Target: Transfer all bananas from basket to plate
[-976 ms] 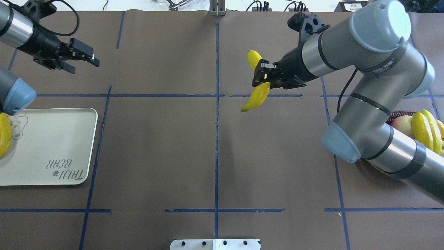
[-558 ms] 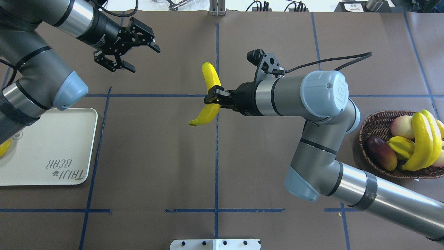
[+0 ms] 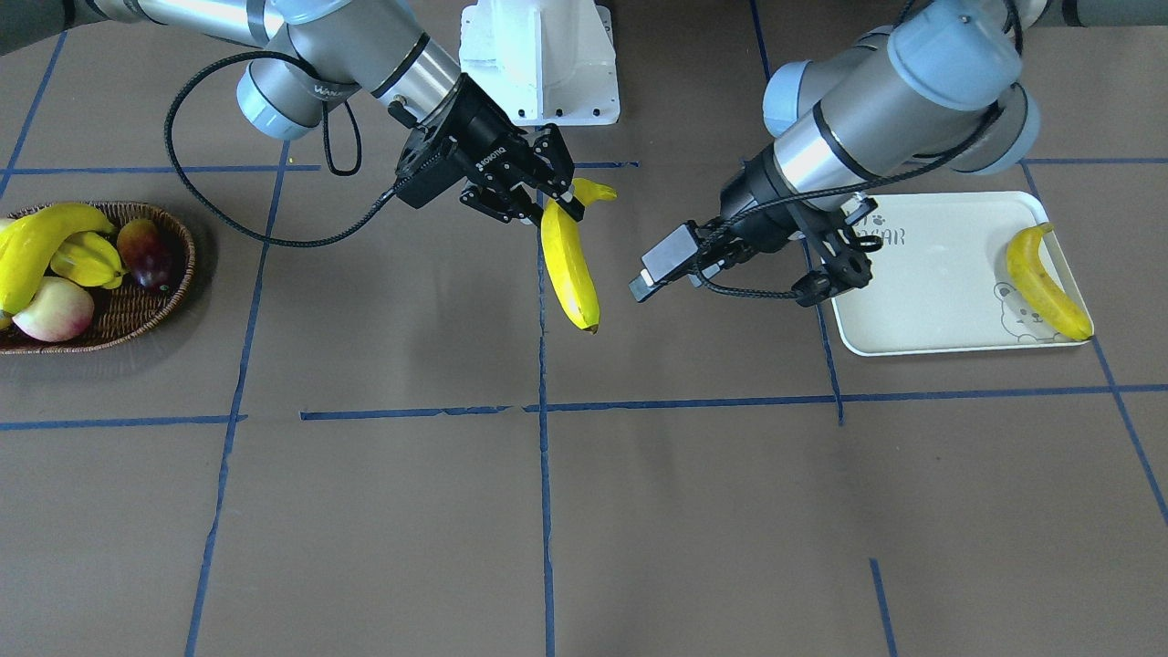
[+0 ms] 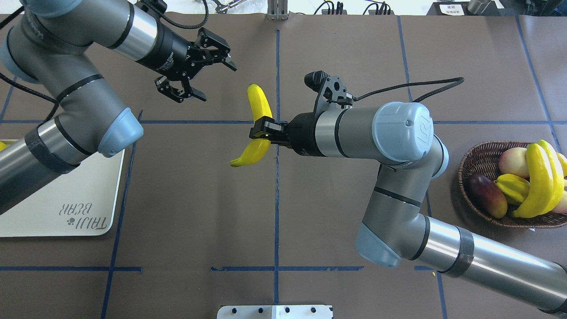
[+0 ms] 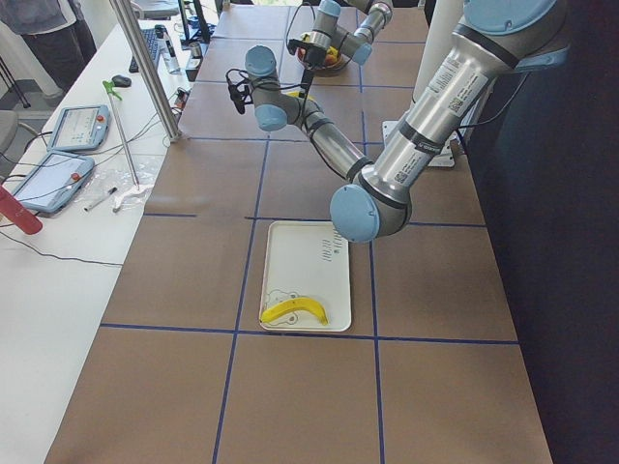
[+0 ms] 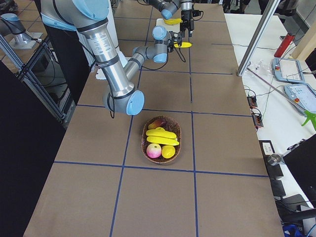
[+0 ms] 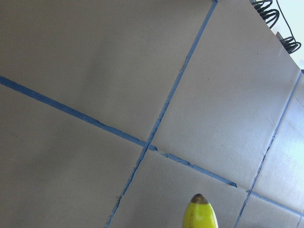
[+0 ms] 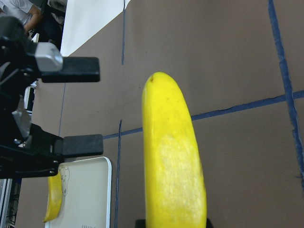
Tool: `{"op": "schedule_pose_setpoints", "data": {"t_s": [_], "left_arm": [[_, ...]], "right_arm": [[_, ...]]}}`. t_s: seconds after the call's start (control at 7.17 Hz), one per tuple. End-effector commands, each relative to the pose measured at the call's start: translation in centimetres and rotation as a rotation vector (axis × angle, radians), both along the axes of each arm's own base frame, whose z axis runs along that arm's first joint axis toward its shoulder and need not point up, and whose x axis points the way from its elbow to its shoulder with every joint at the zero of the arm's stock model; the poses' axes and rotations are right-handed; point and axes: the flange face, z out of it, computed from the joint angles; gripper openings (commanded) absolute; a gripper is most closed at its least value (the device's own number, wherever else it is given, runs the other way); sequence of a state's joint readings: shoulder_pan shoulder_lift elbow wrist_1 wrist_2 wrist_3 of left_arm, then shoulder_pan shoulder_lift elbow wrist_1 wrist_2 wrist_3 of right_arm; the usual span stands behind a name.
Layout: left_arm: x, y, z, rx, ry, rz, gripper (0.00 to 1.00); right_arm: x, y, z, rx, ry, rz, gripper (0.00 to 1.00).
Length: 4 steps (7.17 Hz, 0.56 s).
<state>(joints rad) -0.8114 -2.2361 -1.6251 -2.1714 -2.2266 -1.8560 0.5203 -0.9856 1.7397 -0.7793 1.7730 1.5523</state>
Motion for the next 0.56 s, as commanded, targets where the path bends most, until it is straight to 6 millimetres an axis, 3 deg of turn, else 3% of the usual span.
{"op": "schedule_pose_setpoints", "data": {"t_s": [0.0, 0.28, 0.42], "left_arm": [[3.43, 2.13, -1.59, 0.016, 0.006, -0.008, 1.00], [4.14, 2.67, -1.96, 0.017, 0.008, 0.000, 0.96], [4.18, 2.64, -1.91, 0.016, 0.007, 0.000, 0.80]], "right_arm": [[-0.15, 0.26, -0.10, 0.001, -0.002, -0.005, 0.07], [-0.23, 0.44, -0.16, 0.002, -0.003, -0.008, 0.08], [-0.18, 0.47, -0.22, 0.002, -0.005, -0.008, 0.08]]}}
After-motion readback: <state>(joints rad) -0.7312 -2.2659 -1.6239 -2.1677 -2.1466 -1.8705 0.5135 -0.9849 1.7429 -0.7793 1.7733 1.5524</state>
